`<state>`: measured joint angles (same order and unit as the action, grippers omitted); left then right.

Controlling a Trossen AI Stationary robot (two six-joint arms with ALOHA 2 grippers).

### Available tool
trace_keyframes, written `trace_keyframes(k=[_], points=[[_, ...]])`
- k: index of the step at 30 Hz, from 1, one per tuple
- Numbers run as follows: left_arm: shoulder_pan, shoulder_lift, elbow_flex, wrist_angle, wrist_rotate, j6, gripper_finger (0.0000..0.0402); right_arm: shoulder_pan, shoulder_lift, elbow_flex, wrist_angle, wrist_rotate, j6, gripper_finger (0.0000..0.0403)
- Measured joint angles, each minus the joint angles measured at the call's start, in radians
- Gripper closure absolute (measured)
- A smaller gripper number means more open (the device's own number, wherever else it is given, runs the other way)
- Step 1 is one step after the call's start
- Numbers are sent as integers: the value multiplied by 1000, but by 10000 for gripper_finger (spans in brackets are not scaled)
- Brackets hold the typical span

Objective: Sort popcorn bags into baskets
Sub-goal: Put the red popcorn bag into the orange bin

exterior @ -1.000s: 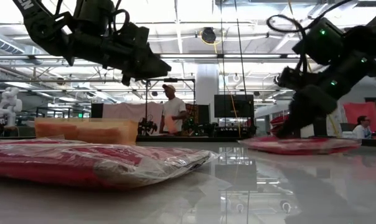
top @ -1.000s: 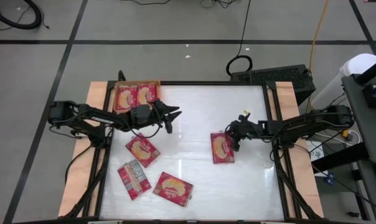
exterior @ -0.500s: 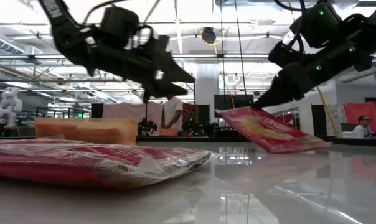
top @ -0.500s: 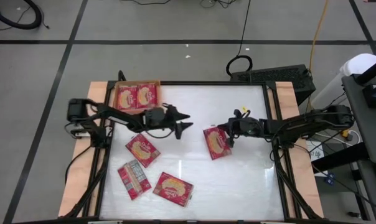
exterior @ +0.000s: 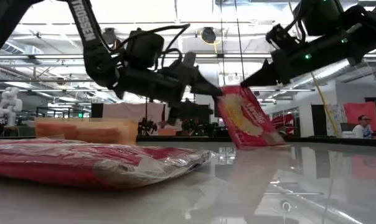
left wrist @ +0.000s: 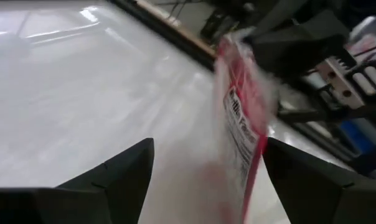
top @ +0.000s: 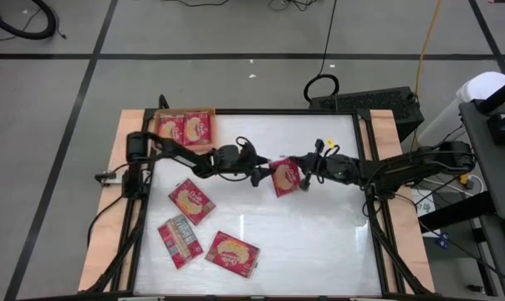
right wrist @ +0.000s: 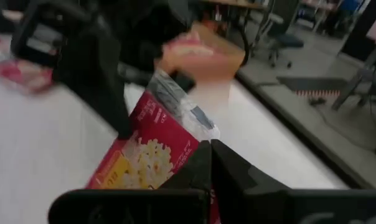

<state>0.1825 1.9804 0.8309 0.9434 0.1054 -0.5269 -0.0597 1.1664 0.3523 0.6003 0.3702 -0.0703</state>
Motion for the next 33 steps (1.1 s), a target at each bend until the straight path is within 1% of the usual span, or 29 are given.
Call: trace_keyframes(k=[3, 6, 7, 9, 13, 14, 17, 19, 22, 24, 26, 28, 30, 31, 33], points=[[-8, 39, 38, 36, 10, 2, 117, 0, 0, 0, 48, 0, -22, 403], [-10, 49, 61, 32, 9, 40, 155, 0, 0, 0, 84, 0, -24, 403], [-10, 49, 65, 36, 10, 55, 176, 0, 0, 0, 89, 0, -24, 403], [-7, 43, 63, 34, 22, 90, 231, 0, 0, 0, 91, 0, -21, 403], [13, 28, 59, 21, 94, 126, 366, 0, 0, 0, 94, -3, 8, 403], [22, 24, 59, 16, 129, 126, 379, 0, 0, 0, 94, -3, 12, 403], [46, 20, 59, 10, 192, 125, 376, 3, -8, 0, 91, -3, 48, 396], [63, -1, 52, -13, 237, 125, 375, 3, -16, 0, 90, -4, 82, 384], [78, -49, 35, -50, 272, 165, 387, 3, -33, 0, 49, -7, 135, 355], [91, -97, 19, -126, 303, 210, 389, 3, -47, 0, 10, -8, 182, 330], [99, -149, 9, -206, 309, 264, 388, 3, -60, 0, -47, -12, 228, 303], [106, -218, -1, -300, 306, 321, 381, -3, -64, 0, -66, -54, 266, 275], [106, -271, 0, -379, 296, 381, 376, -14, -60, 0, -63, -140, 297, 249], [106, -294, 0, -428, 288, 407, 376, -18, -52, 0, -50, -181, 312, 238], [106, -336, -2, -480, 287, 444, 380, -24, -24, 0, -3, -232, 324, 217]])
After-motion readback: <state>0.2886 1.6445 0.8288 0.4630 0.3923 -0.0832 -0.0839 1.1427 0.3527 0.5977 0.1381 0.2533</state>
